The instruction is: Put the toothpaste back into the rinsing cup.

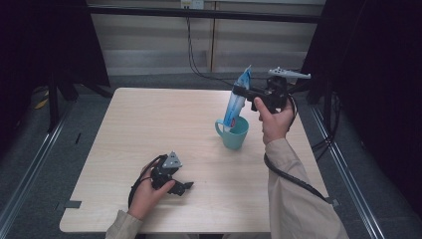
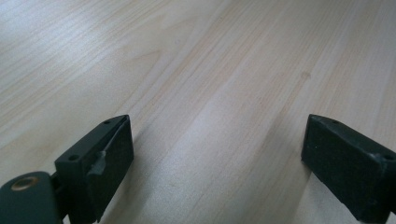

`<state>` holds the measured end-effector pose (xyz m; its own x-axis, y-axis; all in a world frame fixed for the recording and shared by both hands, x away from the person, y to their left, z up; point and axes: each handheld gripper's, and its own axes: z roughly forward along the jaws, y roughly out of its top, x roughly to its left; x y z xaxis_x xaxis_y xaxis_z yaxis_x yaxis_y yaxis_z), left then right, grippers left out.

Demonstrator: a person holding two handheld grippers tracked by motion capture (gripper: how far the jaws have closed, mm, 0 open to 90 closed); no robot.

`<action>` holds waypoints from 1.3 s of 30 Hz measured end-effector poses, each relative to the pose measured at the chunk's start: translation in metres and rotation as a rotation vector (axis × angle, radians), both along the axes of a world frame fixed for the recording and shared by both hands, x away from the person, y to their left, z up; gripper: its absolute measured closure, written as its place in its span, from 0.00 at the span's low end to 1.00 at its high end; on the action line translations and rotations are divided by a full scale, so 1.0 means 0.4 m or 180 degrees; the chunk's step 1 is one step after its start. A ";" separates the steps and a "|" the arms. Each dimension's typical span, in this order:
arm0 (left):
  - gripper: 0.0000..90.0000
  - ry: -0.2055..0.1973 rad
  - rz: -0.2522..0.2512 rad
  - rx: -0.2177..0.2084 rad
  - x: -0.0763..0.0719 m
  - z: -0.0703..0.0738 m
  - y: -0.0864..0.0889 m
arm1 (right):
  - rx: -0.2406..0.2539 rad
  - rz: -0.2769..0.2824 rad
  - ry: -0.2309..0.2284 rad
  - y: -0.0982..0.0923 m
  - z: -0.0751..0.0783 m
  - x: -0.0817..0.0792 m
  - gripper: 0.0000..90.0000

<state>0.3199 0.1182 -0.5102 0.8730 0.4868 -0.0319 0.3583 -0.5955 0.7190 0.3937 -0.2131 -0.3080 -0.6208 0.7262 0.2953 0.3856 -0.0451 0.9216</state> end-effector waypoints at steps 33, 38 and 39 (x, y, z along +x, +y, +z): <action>0.10 0.0000 -0.0011 0.0014 0.000 0.001 0.000 | -0.0067 -0.0318 0.0051 -0.039 -0.047 0.039 0.82; 0.10 0.0000 -0.0007 0.0010 0.000 0.000 0.000 | -0.0084 -0.0324 0.0042 -0.044 -0.051 0.046 0.82; 0.10 -0.0001 -0.0013 0.0012 0.000 0.000 0.000 | -0.0118 -0.0334 0.0048 -0.045 -0.054 0.049 0.82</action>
<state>0.3200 0.1183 -0.5101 0.8749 0.4833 -0.0297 0.3556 -0.5996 0.7170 0.4132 -0.2310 -0.3296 -0.5365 0.7975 0.2759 0.3945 -0.0520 0.9174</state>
